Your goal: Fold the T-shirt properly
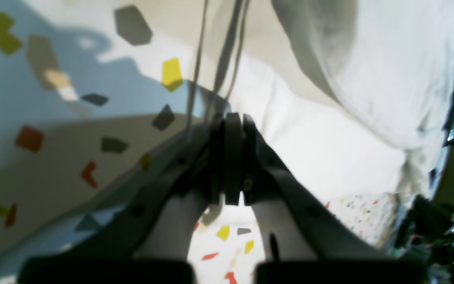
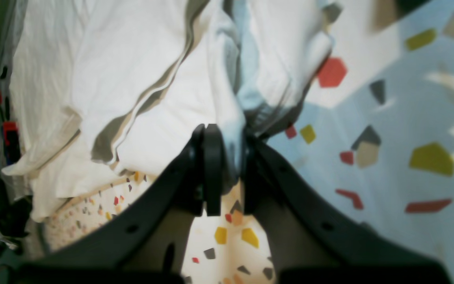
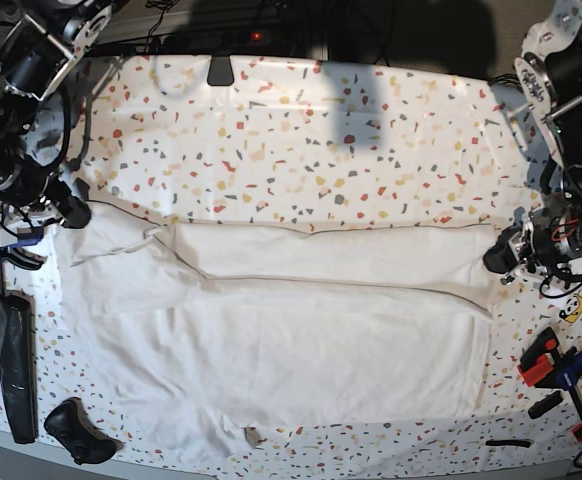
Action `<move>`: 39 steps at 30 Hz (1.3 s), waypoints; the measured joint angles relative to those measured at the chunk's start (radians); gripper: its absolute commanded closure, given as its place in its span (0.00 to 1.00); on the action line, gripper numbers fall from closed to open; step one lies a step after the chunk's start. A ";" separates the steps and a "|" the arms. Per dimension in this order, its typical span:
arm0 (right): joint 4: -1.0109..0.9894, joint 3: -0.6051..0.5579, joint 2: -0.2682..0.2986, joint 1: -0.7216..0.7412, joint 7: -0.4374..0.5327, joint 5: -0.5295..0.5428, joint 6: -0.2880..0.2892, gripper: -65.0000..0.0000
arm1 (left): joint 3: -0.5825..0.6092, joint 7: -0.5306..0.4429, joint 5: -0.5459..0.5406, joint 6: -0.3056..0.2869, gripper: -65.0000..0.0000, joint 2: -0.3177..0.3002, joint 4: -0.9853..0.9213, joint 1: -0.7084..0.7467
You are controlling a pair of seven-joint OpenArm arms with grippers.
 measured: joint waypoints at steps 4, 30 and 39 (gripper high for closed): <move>0.002 0.000 0.000 -0.050 0.008 0.028 0.011 1.00 | 0.001 0.027 -0.020 -0.002 1.00 -0.007 0.000 0.001; 0.007 0.000 0.001 -0.091 0.020 0.042 0.022 1.00 | 0.001 -0.071 -0.118 -0.004 0.65 -0.018 0.256 0.124; 0.007 0.000 0.001 -0.089 0.020 0.042 0.022 1.00 | 0.001 0.055 -0.049 0.033 0.65 -0.018 0.256 0.130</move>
